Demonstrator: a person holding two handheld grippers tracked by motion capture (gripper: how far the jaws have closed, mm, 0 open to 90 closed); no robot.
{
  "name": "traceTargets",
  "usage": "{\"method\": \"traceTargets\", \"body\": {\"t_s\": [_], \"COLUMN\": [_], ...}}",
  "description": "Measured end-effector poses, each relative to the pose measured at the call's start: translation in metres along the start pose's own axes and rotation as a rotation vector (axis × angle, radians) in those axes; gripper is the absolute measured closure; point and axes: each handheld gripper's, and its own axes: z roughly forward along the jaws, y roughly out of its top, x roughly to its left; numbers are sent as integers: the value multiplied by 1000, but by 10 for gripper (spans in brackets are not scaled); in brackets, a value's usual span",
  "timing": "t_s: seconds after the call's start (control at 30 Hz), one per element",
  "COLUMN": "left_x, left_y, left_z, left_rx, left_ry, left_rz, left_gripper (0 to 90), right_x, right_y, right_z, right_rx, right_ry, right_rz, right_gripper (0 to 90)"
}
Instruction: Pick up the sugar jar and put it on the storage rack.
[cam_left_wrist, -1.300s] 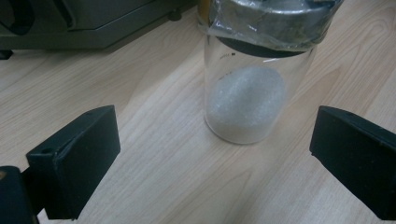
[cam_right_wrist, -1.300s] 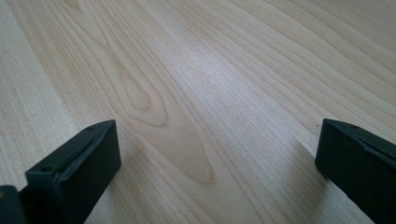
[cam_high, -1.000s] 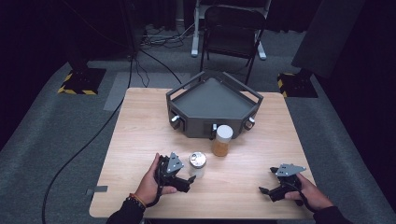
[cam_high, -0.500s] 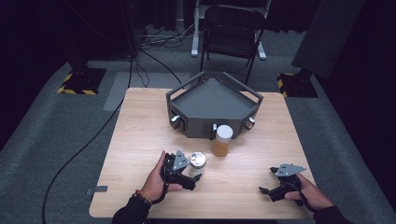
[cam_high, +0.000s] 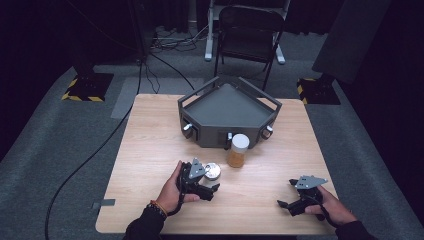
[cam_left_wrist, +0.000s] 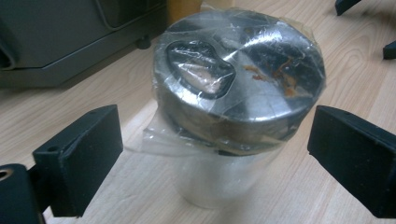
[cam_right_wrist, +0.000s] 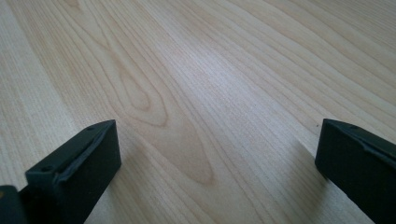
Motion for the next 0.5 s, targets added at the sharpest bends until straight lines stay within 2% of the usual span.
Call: {"method": "traceTargets", "body": {"t_s": [0.3,0.4,0.43,0.5], "left_x": [1,2,5,7], "left_y": [-2,-3,-4,-4], "left_z": [10,13,13,14], "left_rx": [-18,-30,-38,-41], "left_ry": [-14,-15,-26,-35], "left_rz": [-22,-3,2,1], "left_gripper": [103,195,265,296], "right_x": [0,0,0,0], "right_y": [0,0,0,0], "right_z": [0,0,0,0], "right_rx": [0,0,0,0], "right_ry": [0,0,0,0], "right_rz": [0,0,0,0], "right_gripper": [0,0,0,0]}}
